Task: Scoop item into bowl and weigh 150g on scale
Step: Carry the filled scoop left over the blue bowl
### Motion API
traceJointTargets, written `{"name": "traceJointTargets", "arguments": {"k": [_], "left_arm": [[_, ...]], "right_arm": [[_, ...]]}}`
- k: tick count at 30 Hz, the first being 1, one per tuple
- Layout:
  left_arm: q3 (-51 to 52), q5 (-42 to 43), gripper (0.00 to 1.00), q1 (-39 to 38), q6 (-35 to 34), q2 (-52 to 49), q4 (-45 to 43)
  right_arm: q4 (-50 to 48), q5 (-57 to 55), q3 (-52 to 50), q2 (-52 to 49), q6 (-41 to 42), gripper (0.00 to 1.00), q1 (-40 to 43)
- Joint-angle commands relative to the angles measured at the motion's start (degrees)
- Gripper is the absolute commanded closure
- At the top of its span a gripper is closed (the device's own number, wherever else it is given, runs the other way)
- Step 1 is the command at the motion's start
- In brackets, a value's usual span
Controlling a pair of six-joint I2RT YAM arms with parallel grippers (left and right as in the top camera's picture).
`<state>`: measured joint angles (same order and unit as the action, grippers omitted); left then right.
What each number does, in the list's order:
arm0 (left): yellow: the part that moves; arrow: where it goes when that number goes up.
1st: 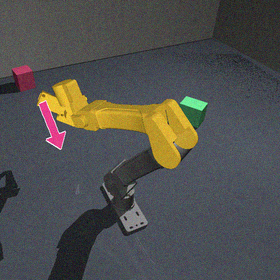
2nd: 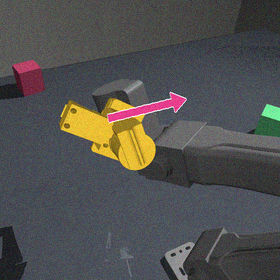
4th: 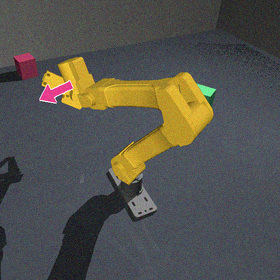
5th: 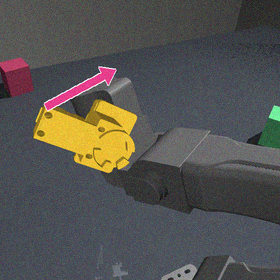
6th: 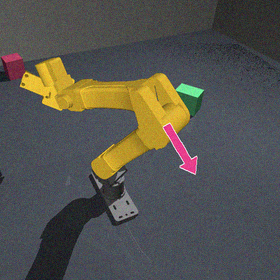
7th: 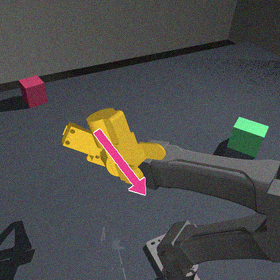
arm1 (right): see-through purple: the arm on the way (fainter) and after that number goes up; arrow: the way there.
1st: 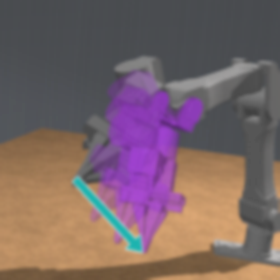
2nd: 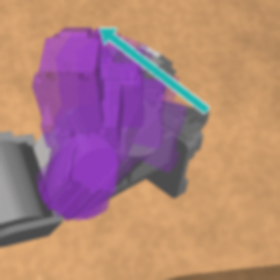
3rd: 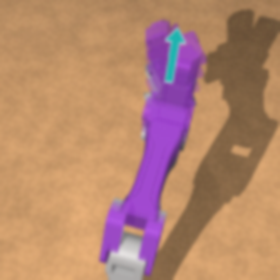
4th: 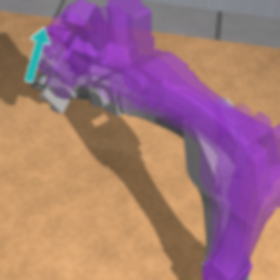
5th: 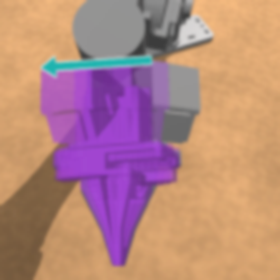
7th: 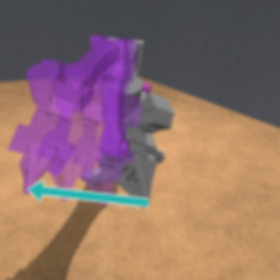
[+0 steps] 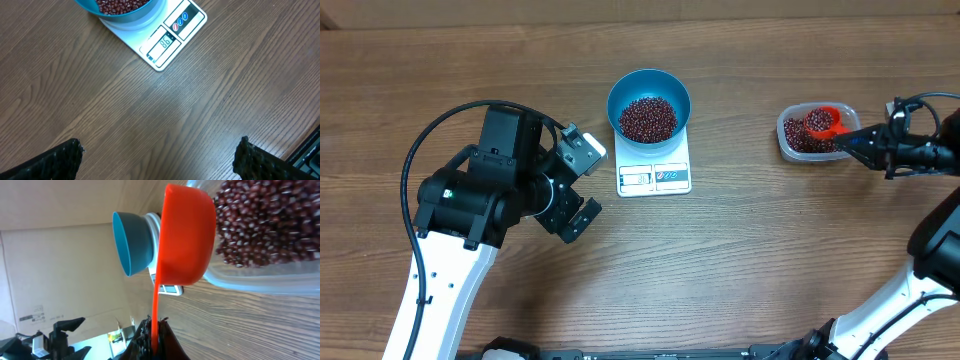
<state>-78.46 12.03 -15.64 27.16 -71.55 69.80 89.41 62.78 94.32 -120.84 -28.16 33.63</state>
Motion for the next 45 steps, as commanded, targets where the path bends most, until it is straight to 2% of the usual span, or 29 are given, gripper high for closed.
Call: {"name": "traceJointTargets", "arguments": {"k": [1,17,32,38,42,45], "left_arm": [[0.1,1.1,0.0,0.3,-0.6,-0.3,-0.1],[0.1,1.1,0.0,0.3,-0.6,-0.3,-0.1],[0.1,1.1,0.0,0.3,-0.6,-0.3,-0.1],[0.1,1.1,0.0,0.3,-0.6,-0.3,-0.1],[0.1,1.1,0.0,0.3,-0.6,-0.3,-0.1],[0.1,1.1,0.0,0.3,-0.6,-0.3,-0.1]], "right_arm": [[0.1,3.7,-0.2,-0.7,-0.9,0.96,-1.9],[1.2,10.5,1.4,-0.7,-0.9,0.96,-14.6],[3.7,11.9,12.5,-0.6,2.0,0.96,-26.8],[-1.6,11.8,13.5,-0.6,5.9,0.96,-31.4],[-6.2,9.1,13.6,-0.6,6.2,0.96,-34.2],[-10.4,4.3,13.6,-0.6,9.7,0.96,-36.4]]}}
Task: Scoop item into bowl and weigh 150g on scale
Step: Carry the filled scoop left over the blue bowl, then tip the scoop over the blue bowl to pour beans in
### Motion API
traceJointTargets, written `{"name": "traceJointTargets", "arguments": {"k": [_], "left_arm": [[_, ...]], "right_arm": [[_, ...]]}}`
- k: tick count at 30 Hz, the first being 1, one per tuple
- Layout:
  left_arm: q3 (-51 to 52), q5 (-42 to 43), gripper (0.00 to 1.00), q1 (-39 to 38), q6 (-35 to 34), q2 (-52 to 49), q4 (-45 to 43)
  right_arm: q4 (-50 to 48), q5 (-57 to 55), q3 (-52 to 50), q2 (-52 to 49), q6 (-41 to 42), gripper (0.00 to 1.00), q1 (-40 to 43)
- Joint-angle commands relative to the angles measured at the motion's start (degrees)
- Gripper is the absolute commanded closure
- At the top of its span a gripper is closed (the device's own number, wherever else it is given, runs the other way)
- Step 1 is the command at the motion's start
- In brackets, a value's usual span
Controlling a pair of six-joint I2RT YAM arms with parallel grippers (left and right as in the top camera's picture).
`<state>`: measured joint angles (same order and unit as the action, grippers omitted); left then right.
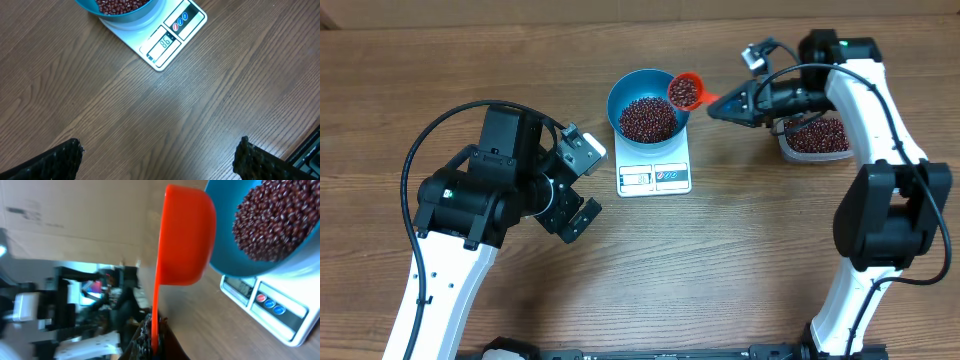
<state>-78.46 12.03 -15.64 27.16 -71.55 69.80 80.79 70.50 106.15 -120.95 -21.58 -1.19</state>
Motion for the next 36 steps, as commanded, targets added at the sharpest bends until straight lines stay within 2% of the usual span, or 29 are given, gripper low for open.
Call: {"name": "traceJointTargets", "arguments": {"k": [1,4,9,22,30,36], "left_arm": [[0.1,1.1,0.01,0.3,-0.6,-0.3,-0.1],[0.1,1.1,0.0,0.3,-0.6,-0.3,-0.1],[0.1,1.1,0.0,0.3,-0.6,-0.3,-0.1],[0.1,1.1,0.0,0.3,-0.6,-0.4,-0.2],[0.1,1.1,0.0,0.2,-0.6,-0.4,-0.2],[0.1,1.1,0.01,0.2,-0.6,-0.4,-0.2]], "right_arm": [[-3.5,-6.2,1.7,-0.5,5.3,0.96,-2.4],[-7.1,-12.7,1.7,-0.5,8.6,0.96,-4.6],[-10.0,-17.2,2.1,-0.5,8.8,0.96,-7.8],[-12.0,-43.0,9.3,-0.5,9.8,0.96,-16.4],[-13.9,-54.2,9.9,-0.5,9.8,0.96,-21.0],[-16.3,-57.9,9.9,-0.5,9.8,0.96,-22.9]]}}
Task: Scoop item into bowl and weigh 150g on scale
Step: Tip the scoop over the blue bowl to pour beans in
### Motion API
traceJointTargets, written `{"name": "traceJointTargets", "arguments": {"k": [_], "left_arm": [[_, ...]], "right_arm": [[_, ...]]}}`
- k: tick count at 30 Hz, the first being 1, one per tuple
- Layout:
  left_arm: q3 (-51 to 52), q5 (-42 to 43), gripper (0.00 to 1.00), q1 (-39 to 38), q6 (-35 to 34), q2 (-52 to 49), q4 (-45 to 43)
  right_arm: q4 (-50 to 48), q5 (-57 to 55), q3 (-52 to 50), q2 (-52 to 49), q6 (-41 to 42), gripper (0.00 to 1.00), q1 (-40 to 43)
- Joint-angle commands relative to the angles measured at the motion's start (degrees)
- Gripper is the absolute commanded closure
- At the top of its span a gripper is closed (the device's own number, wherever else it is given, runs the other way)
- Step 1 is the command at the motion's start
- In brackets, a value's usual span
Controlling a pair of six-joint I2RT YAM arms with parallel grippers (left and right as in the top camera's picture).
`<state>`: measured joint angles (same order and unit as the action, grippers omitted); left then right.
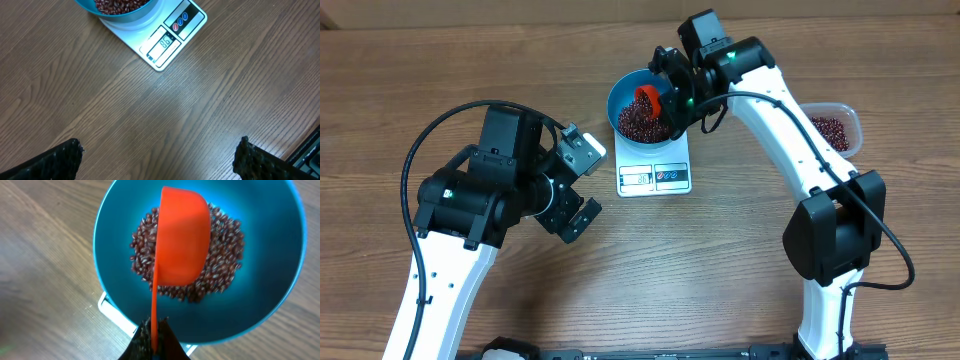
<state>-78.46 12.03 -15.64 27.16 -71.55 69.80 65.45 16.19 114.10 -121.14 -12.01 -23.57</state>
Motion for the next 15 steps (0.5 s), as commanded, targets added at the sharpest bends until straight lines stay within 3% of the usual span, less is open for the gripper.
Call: {"name": "traceJointTargets", "arguments": {"k": [1,15], "left_arm": [[0.1,1.1,0.01,0.2,-0.6,-0.4,-0.2],[0.1,1.1,0.0,0.2,-0.6,-0.4,-0.2]], "right_arm": [[-1.4,-3.7,1.9,-0.3,0.2,0.96,-0.6],[-3.7,-8.7,1.9,-0.3,0.2,0.96,-0.6]]}}
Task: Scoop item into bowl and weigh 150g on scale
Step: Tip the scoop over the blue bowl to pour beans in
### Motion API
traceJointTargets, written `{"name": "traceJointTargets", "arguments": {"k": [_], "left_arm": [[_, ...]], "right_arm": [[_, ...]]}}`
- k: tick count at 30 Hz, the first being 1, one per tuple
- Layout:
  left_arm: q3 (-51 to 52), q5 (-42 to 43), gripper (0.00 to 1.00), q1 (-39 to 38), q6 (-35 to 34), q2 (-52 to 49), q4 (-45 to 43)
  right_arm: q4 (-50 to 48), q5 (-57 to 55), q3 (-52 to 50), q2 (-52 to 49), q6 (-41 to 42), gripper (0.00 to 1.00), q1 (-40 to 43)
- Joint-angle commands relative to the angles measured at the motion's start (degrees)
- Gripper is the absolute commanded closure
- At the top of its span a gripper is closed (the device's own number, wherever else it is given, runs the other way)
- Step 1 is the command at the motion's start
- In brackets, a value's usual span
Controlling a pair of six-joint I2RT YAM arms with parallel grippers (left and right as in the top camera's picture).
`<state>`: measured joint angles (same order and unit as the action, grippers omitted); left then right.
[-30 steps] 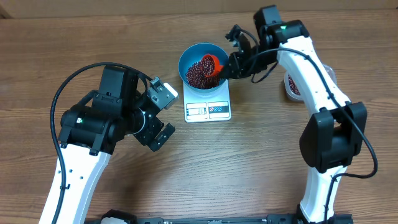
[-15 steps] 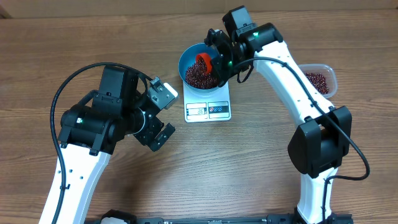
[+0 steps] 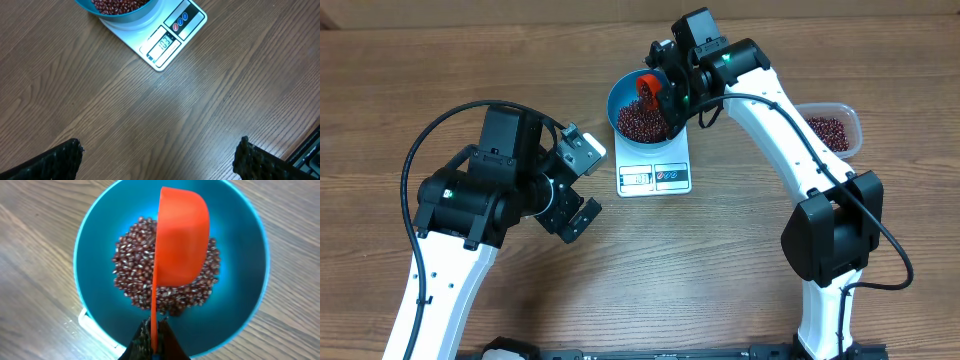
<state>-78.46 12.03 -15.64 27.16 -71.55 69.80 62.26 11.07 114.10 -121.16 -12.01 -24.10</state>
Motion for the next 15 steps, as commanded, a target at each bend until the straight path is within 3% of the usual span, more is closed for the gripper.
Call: {"name": "traceJointTargets", "arguments": {"k": [1,15], "left_arm": [[0.1,1.1,0.0,0.2,-0.6,-0.4,-0.2],[0.1,1.1,0.0,0.2,-0.6,-0.3,-0.2]], "right_arm": [[-0.5,-4.3,1.9,-0.3,0.2,0.96,-0.1],[-1.1,-8.1,1.9,-0.3,-1.9,0.96,-0.1]]}}
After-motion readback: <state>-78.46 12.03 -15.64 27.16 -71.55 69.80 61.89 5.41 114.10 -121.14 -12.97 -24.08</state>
